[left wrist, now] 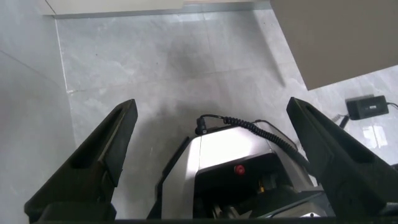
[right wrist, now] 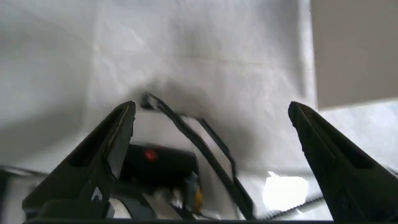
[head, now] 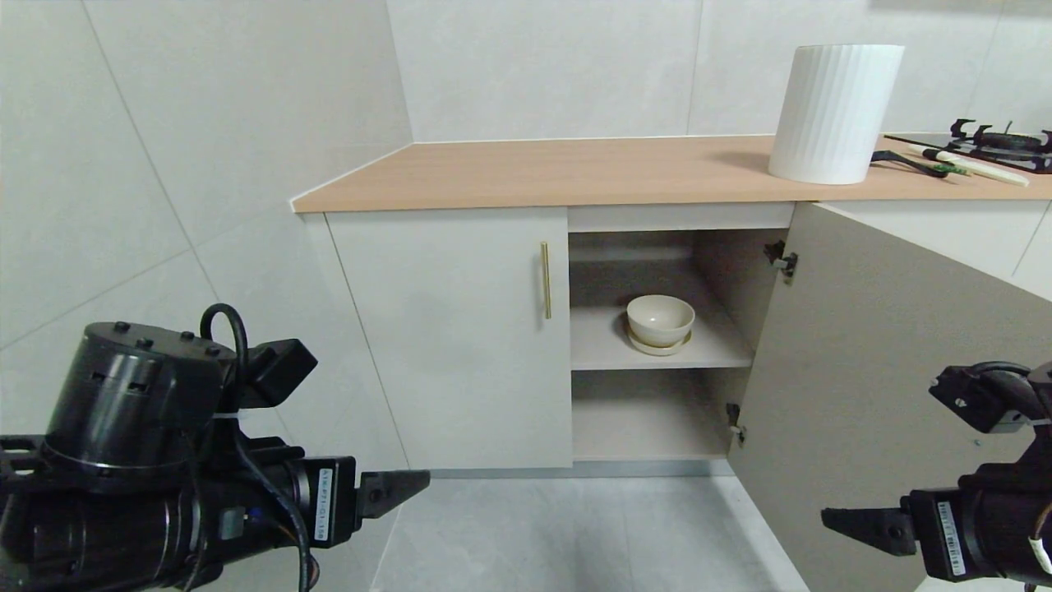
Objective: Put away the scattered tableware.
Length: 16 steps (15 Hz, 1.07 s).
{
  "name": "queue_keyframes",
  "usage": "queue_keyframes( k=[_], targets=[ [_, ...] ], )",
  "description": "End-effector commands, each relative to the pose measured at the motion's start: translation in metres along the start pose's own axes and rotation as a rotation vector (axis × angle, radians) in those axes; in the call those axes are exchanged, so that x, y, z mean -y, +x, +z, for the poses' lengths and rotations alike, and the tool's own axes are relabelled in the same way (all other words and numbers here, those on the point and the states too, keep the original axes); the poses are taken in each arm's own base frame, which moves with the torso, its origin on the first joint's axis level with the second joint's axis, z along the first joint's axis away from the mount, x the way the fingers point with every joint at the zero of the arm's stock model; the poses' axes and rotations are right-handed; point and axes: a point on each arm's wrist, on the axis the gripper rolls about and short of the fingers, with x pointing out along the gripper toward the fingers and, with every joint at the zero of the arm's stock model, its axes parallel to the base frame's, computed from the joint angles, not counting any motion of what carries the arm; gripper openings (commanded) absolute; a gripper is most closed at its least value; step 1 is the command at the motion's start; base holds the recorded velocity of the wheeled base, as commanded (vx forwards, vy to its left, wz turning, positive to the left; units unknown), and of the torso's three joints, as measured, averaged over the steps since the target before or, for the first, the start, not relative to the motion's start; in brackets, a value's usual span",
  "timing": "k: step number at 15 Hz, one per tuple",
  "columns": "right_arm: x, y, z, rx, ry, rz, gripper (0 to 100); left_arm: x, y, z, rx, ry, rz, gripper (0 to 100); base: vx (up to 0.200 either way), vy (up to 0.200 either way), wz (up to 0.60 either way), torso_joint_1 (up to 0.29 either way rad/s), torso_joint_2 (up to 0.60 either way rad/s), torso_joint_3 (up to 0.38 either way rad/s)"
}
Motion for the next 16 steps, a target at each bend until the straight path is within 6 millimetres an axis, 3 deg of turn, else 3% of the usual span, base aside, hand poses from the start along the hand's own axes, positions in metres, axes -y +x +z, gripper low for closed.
queue_keyframes(
  k=[1, 9, 13, 16],
  targets=[
    [0.001, -0.006, -0.001, 0.010, -0.018, -0.002, 100, 0.000, 0.000, 0.000, -0.002, 0.000, 0.002, 100, 0.000, 0.000, 0.00, 0.000, 0.00, 0.000],
    [0.012, -0.025, -0.016, -0.057, -0.139, -0.127, 100, 0.000, 0.000, -0.001, -0.004, 0.000, 0.002, 100, 0.000, -0.200, 0.00, 0.003, 0.00, 0.003],
    [0.018, -0.046, -0.023, -0.160, -0.200, -0.167, 100, -0.001, 0.000, -0.001, -0.004, 0.000, 0.002, 100, 0.000, -0.200, 0.00, 0.001, 0.00, 0.007],
    [0.024, -0.047, -0.019, -0.126, -0.169, -0.271, 100, 0.000, 0.000, -0.001, -0.001, 0.000, 0.001, 100, 0.000, 0.000, 0.00, 0.000, 0.00, 0.000]
  ],
)
